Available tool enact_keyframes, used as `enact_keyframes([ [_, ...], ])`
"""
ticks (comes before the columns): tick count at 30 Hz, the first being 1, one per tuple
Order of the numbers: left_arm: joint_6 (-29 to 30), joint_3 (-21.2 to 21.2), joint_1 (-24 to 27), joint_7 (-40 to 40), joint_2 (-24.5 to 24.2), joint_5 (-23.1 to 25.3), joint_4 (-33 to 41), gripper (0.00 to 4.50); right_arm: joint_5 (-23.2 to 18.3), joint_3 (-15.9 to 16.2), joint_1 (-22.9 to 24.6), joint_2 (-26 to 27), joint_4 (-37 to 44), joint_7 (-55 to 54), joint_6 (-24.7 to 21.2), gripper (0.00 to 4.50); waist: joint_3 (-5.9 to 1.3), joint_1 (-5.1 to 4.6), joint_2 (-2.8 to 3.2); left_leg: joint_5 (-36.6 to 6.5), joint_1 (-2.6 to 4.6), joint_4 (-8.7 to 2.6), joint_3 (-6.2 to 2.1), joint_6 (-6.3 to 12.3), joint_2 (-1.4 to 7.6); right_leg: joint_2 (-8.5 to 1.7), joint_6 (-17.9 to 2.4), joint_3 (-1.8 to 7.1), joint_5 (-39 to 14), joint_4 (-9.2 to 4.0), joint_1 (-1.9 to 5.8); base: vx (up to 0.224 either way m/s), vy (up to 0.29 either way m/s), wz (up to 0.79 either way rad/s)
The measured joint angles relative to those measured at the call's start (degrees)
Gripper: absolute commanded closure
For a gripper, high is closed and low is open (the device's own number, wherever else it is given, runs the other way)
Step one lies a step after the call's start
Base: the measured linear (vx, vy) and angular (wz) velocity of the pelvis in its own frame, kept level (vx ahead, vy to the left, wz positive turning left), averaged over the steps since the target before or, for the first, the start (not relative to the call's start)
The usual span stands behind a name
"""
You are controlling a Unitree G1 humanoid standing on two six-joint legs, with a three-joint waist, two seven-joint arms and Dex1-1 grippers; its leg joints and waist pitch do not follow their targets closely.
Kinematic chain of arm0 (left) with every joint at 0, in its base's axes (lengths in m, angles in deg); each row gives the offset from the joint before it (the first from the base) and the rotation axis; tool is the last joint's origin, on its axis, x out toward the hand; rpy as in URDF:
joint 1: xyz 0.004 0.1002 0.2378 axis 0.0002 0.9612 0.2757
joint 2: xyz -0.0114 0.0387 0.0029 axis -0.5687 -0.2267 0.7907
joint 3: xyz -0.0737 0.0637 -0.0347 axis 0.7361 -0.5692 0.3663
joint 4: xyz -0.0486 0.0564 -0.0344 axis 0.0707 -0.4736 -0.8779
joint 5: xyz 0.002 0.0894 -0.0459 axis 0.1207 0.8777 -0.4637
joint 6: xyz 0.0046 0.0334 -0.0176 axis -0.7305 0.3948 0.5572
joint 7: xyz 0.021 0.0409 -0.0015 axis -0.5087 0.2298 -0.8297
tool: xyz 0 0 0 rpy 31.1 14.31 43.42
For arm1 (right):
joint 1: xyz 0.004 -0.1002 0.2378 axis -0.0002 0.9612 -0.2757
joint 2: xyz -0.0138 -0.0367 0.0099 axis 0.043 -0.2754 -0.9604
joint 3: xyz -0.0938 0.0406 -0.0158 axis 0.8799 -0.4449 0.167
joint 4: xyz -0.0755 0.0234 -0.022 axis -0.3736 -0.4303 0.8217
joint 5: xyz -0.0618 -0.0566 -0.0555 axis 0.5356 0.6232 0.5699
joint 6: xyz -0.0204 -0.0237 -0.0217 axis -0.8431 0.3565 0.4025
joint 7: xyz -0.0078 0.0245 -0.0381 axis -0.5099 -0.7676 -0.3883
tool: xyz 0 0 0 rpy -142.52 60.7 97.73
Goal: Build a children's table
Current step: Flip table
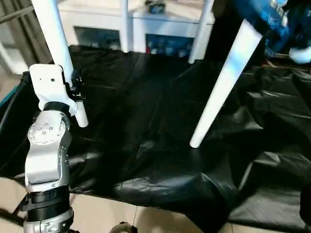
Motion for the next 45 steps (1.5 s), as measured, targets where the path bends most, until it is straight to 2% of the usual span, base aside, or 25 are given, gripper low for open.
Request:
enact_keyframes([
  [4,-0.4,-0.5,0.0,0.4,-0.3,-0.3,0.0,2.82,-0.8,-2.7,2.1,0.1,1.2,-2.6,-0.2,0.00,-0.01,0.04,0.00,0.0,0.00,-0.03,0.01,0.02,0.02,0.01,0.1,-0.01,0.0,-0.09,-0.01,0.000,0.000,0.00],
  [9,-2.7,-1.4,0.5,2.7,-2.0,-1.3,-0.1,2.82,-2.1,-4.7,8.8,1.3,6.0,-6.5,-1.2,0.00,0.01,-0.01,0.08,0.0,0.09,-0.18,0.01,0.00,0.06,0.03,0.2,-0.05,0.0,-0.09,-0.03,0.000,0.000,0.00],
  [12,-4.0,-1.8,1.1,3.8,-2.4,-1.9,-0.1,2.82,-1.6,-5.1,12.1,2.4,7.2,-7.4,-1.2,0.00,-0.11,-0.17,0.53,0.0,0.14,-0.20,0.02,-0.01,0.06,0.02,0.3,-0.05,0.1,-0.09,-0.01,0.000,0.000,0.00],
  [15,-4.4,-1.7,2.0,4.3,-2.7,-2.5,-0.1,2.82,-3.3,-6.0,12.9,3.4,7.6,-8.4,-1.8,0.00,-0.18,-0.52,0.99,0.0,0.19,-0.23,0.01,-0.02,0.06,0.02,0.4,-0.05,0.1,-0.07,-0.03,0.000,0.000,0.00],
  [19,-5.0,-0.9,4.5,5.3,-3.7,-4.4,-0.2,2.82,-8.3,-7.9,14.7,2.3,9.1,-9.6,-4.2,0.00,-0.23,-0.66,1.37,0.0,0.31,-0.28,-0.01,-0.02,0.06,0.02,0.6,-0.07,0.0,-0.07,0.01,0.000,0.000,0.00],
  [25,-5.3,0.0,6.9,5.5,-3.9,-5.5,-2.3,2.82,-9.1,-8.0,15.5,1.5,10.1,-9.3,-5.3,0.00,-0.23,-0.64,1.37,0.0,0.32,-0.29,-0.02,-0.03,0.07,0.02,0.6,-0.10,0.0,-0.09,-0.01,0.000,0.000,0.00],
  [28,-5.7,0.2,7.9,6.1,-4.0,-6.2,-2.7,2.82,-8.0,-5.3,18.2,-2.0,12.1,-7.5,-7.6,0.00,-0.29,-0.37,1.27,0.0,0.31,-0.28,-0.02,-0.03,0.07,0.02,0.6,-0.10,0.0,-0.18,0.07,0.000,0.000,0.00],
  [30,-7.0,0.1,8.6,7.1,-4.7,-7.1,-2.6,2.82,-5.5,-1.4,22.4,-7.3,12.8,-6.1,-11.0,0.00,-0.44,-0.13,1.02,0.0,0.37,-0.29,-0.02,-0.03,0.07,0.02,0.7,-0.09,0.0,-0.25,0.19,0.000,0.000,0.00],
  [34,-8.8,0.0,10.3,8.0,-5.0,-7.7,-2.7,2.82,-2.6,3.9,27.5,-10.2,12.4,-6.2,-16.8,0.00,-0.44,-0.43,0.98,0.0,1.10,-0.39,-0.01,-0.04,0.03,0.01,0.9,0.00,-0.2,-0.37,0.73,0.000,0.000,0.00],
  [38,-10.1,-0.4,11.8,9.5,-5.5,-8.8,-2.7,2.82,-2.8,7.1,30.0,-7.5,12.0,-8.5,-20.0,0.00,-0.53,-0.77,0.84,0.0,1.33,-0.61,-0.02,-0.05,0.02,0.01,0.9,-0.01,-0.3,-0.45,0.75,0.000,0.000,0.00],
  [39,-10.4,-0.4,12.2,10.0,-5.5,-9.1,-2.6,2.26,-2.8,8.2,30.9,-7.2,11.9,-8.5,-20.4,0.00,-0.52,-0.75,0.87,0.0,1.39,-0.62,-0.02,-0.05,0.01,0.01,1.0,-0.01,-0.3,-0.47,0.73,0.000,0.000,0.00],
  [41,-10.6,-1.1,13.4,11.5,-6.6,-9.3,-2.5,2.26,-2.7,10.4,32.9,-7.2,12.0,-8.2,-20.5,0.00,-0.51,-0.75,1.04,0.0,1.68,-0.79,-0.02,-0.05,-0.02,0.01,1.0,-0.01,-0.3,-0.81,0.83,0.000,0.000,0.00],
  [42,-10.5,-1.6,14.3,12.7,-7.7,-8.9,-2.6,2.09,-2.6,11.0,33.8,-7.2,12.0,-7.8,-20.5,0.00,-0.54,-0.75,1.13,0.0,1.78,-0.87,-0.02,-0.05,-0.04,0.01,1.0,-0.01,-0.3,-0.95,0.91,0.000,0.000,0.00],
  [44,-9.9,-2.1,16.8,14.4,-8.5,-8.5,-4.5,2.01,-2.6,11.8,34.8,-6.9,11.9,-7.6,-20.6,0.00,-0.46,-0.90,1.41,0.0,1.77,-0.95,-0.02,-0.05,-0.11,0.00,1.0,0.08,-0.3,-1.12,0.83,0.000,0.000,0.00],
  [45,-9.7,-2.5,17.9,15.0,-8.6,-8.4,-5.4,1.83,-2.7,11.8,34.9,-6.1,11.8,-7.6,-20.6,0.00,-0.44,-1.00,1.37,0.0,1.74,-0.96,-0.03,-0.05,-0.12,0.00,1.0,0.11,-0.3,-1.12,0.81,0.000,0.000,0.00],
])
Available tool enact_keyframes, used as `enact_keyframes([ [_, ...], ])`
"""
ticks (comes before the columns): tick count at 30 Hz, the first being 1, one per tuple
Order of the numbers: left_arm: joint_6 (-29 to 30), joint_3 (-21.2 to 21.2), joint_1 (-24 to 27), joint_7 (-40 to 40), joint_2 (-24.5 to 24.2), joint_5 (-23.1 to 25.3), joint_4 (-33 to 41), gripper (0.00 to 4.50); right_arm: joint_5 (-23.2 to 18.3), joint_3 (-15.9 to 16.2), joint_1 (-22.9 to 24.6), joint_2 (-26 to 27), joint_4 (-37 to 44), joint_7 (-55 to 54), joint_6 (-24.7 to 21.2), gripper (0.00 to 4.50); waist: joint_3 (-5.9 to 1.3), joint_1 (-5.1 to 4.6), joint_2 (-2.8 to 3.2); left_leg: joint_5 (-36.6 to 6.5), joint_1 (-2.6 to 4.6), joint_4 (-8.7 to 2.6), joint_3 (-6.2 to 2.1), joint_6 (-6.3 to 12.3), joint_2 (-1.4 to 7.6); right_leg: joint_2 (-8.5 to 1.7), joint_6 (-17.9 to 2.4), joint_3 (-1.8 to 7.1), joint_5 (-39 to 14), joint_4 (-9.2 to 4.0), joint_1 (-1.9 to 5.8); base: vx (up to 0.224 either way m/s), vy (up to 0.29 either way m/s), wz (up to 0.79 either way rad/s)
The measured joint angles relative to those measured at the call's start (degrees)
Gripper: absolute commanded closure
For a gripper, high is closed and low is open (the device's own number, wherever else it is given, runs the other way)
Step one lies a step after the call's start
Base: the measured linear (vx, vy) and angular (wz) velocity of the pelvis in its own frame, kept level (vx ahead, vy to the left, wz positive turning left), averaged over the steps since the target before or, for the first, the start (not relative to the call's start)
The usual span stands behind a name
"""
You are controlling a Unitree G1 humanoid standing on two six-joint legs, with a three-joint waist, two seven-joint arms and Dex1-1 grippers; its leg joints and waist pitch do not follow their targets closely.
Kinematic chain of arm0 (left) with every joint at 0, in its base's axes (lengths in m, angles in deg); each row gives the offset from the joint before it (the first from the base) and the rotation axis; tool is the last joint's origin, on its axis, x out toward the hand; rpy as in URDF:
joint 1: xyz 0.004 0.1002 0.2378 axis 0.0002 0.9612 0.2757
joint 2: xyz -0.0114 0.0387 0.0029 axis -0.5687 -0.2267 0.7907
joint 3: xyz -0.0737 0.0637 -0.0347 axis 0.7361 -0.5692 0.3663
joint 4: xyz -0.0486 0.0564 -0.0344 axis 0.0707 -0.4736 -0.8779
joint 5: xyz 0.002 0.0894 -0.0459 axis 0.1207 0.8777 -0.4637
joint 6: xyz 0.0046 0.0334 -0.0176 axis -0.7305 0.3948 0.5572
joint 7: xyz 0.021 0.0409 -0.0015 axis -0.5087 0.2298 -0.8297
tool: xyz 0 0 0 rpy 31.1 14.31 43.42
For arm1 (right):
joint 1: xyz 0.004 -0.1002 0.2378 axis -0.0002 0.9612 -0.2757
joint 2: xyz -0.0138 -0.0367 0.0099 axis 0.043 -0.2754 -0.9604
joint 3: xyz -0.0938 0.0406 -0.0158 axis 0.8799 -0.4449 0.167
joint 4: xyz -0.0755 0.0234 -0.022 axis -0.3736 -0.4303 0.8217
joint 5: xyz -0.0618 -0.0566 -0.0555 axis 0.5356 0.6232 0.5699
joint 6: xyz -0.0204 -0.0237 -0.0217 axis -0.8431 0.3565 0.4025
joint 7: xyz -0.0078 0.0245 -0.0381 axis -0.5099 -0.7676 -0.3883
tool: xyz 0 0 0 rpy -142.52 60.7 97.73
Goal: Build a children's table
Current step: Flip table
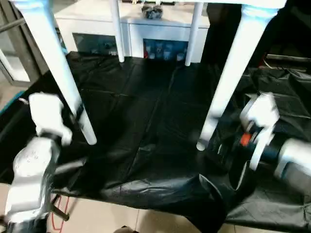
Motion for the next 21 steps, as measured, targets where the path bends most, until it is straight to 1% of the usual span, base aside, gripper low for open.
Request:
enact_keyframes([
  [2,0.7,-0.5,1.6,0.9,-0.4,0.0,-1.1,1.77,-0.3,-0.3,0.4,1.5,0.0,-0.3,0.0,0.00,0.06,-0.05,-0.22,0.0,0.00,-0.01,-0.04,0.00,0.01,0.00,0.0,-0.01,0.0,0.00,-0.06,0.000,0.000,0.00],
  [3,0.9,-0.4,2.2,1.2,-0.5,-0.2,-1.0,1.67,-0.6,-0.6,0.7,2.4,0.0,-0.5,0.0,0.00,0.05,-0.07,-0.25,0.0,0.02,-0.01,-0.05,0.00,0.01,0.00,0.0,-0.01,0.0,-0.01,-0.07,0.000,0.000,0.00],
  [4,1.1,-0.2,2.6,1.6,-0.8,-0.6,-0.8,1.67,-0.7,-0.8,1.0,3.0,0.0,-1.0,0.0,0.00,0.06,-0.05,-0.21,0.0,0.04,0.00,-0.05,0.00,0.00,0.00,0.0,0.02,0.0,-0.01,-0.07,0.000,0.000,0.00],
  [7,1.8,2.1,5.3,2.6,-1.4,-3.0,2.2,1.34,-0.7,-1.1,2.4,4.8,0.1,-2.3,0.5,0.00,0.08,-0.05,-0.11,0.0,0.19,-0.03,-0.05,-0.02,-0.04,0.00,0.0,0.10,0.0,-0.02,-0.15,0.000,0.000,0.00],
  [9,1.9,3.1,6.9,3.1,-1.4,-4.5,3.5,1.32,-0.6,-1.3,3.5,5.5,0.3,-2.9,1.3,0.00,0.17,-0.06,0.11,-0.1,0.35,-0.05,-0.13,-0.17,-0.12,0.00,0.0,0.18,0.0,-0.04,-0.12,0.000,0.000,0.00],
  [10,1.7,3.6,8.0,3.4,-1.3,-5.2,4.5,1.08,-0.3,-1.3,3.8,6.6,0.3,-3.8,2.3,0.00,0.20,-0.08,0.19,-0.1,0.35,-0.07,-0.15,-0.18,-0.13,0.00,0.0,0.19,0.0,-0.05,-0.15,0.000,0.000,0.00],
  [11,0.9,4.9,11.1,3.7,-0.2,-6.9,7.2,1.08,1.5,-1.5,4.7,9.9,0.4,-6.6,4.4,0.00,0.18,-0.20,0.24,-0.2,0.38,-0.11,-0.15,-0.25,-0.13,0.00,0.0,0.20,0.0,-0.08,-0.16,0.000,0.000,0.00],
  [12,0.5,5.5,13.6,3.7,1.4,-8.1,9.6,1.08,3.8,-1.5,5.9,11.9,0.4,-9.0,6.3,0.00,0.14,-0.34,0.30,-0.2,0.40,-0.11,-0.17,-0.26,-0.14,0.00,0.0,0.23,0.0,-0.09,-0.18,0.000,0.000,0.00],
  [13,0.4,5.4,15.1,3.7,2.4,-9.0,11.0,1.08,5.8,-1.3,6.9,12.5,-0.1,-10.8,7.2,0.00,0.18,-0.45,0.33,-0.2,0.38,-0.10,-0.17,-0.26,-0.16,-0.01,0.0,0.24,0.0,-0.08,-0.17,0.000,0.000,0.00],
  [14,0.4,5.5,16.2,3.5,3.1,-9.5,12.6,1.08,8.3,-1.2,7.9,12.8,-0.6,-12.5,8.3,0.00,0.29,-0.31,0.30,-0.2,0.31,-0.15,-0.19,-0.27,-0.17,-0.01,0.0,0.23,0.0,-0.08,-0.27,0.000,0.000,0.00],
  [16,1.7,5.2,17.7,1.8,4.1,-9.5,16.1,1.08,13.6,-0.7,9.2,13.0,-1.9,-14.6,12.0,0.00,0.31,-0.07,0.25,-0.2,0.37,-0.20,-0.19,-0.29,-0.17,-0.01,0.0,0.23,0.0,-0.08,-0.33,0.000,0.000,0.00],
  [17,3.3,3.8,18.4,0.9,4.5,-9.4,18.5,1.08,15.6,-0.9,10.8,13.5,-2.5,-15.9,13.5,0.00,0.31,0.17,0.25,-0.2,0.39,-0.21,-0.20,-0.29,-0.18,-0.01,0.0,0.23,0.0,-0.09,-0.29,0.000,0.000,0.00],
  [18,3.7,2.3,19.0,-0.2,5.1,-8.4,20.3,1.08,16.4,-0.6,12.3,14.1,-2.6,-16.6,13.8,0.00,0.31,0.28,0.25,-0.2,0.41,-0.23,-0.20,-0.30,-0.18,-0.01,0.0,0.24,0.0,-0.10,-0.26,0.000,0.000,0.00],
  [20,3.8,-0.4,19.8,-2.4,6.8,-6.1,22.4,1.08,18.2,1.2,14.8,14.8,-2.7,-17.2,14.7,0.00,0.45,0.10,0.45,-0.2,0.40,-0.23,-0.21,-0.29,-0.19,-0.01,0.0,0.24,0.0,-0.13,-0.30,0.000,0.000,0.00],
  [21,3.6,-1.0,20.1,-3.0,6.8,-5.1,22.9,1.08,19.1,2.1,15.7,14.9,-2.6,-17.2,15.7,0.00,0.48,0.01,0.47,-0.2,0.39,-0.23,-0.22,-0.30,-0.19,-0.01,0.0,0.23,0.0,-0.13,-0.34,0.000,0.000,0.00],
])
